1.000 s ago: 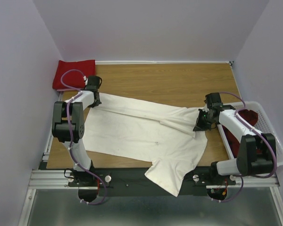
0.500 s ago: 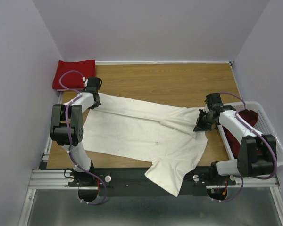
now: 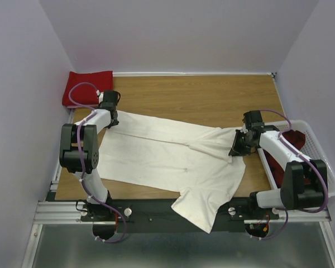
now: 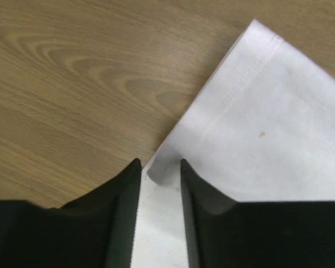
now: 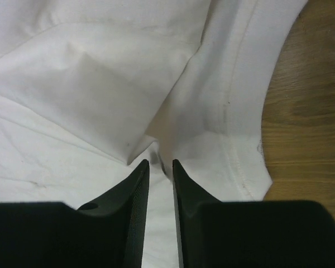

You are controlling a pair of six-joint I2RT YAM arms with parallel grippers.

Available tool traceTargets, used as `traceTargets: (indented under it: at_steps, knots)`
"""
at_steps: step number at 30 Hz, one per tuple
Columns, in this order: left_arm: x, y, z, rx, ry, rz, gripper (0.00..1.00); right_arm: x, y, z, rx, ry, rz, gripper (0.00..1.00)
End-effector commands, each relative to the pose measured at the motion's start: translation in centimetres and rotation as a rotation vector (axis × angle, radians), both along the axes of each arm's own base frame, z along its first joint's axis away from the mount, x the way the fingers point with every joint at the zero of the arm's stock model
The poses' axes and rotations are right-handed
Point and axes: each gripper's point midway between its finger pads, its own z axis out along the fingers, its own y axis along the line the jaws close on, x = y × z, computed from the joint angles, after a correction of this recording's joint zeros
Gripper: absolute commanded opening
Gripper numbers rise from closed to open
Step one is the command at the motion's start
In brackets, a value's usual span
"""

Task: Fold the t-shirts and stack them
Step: Fold the tshirt

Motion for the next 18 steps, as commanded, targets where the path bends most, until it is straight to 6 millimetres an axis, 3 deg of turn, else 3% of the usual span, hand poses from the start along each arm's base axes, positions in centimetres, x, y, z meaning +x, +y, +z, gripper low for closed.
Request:
traceTargets:
  at_steps: [1, 4, 7, 9, 12, 13, 15, 18]
  knots:
    - [1.8, 0.9, 2.9, 0.042, -0.082, 0.033, 0.47, 0.4, -0.4, 0.6, -0.008, -0.025, -0.008, 0.32]
    - [2.3, 1.2, 6.2, 0.064, -0.186, 0.055, 0.57, 1.4, -0.9, 2.0, -0.038, -0.082, -0.022, 0.42]
    - [2.6, 1.2, 9.3, 0.097, -0.285, 0.065, 0.58, 2.6, -1.5, 3.3, -0.069, -0.134, -0.051, 0.48]
    - [3.1, 0.4, 9.9, 0.101, -0.315, 0.038, 0.58, 3.3, -2.2, 4.1, -0.104, -0.173, -0.073, 0.49]
    - [4.1, -1.5, 9.0, 0.059, -0.289, -0.032, 0.53, 4.5, -2.5, 5.1, -0.113, -0.223, -0.102, 0.49]
    - [4.5, -2.8, 7.4, 0.033, -0.251, -0.071, 0.50, 4.9, -2.4, 5.3, -0.107, -0.234, -0.111, 0.49]
    - [5.1, -3.9, 6.2, 0.009, -0.226, -0.095, 0.42, 5.6, -2.0, 5.6, -0.084, -0.261, -0.110, 0.49]
    - [5.6, -5.0, 3.3, -0.032, -0.153, -0.116, 0.40, 6.6, -1.6, 5.6, -0.063, -0.274, -0.105, 0.49]
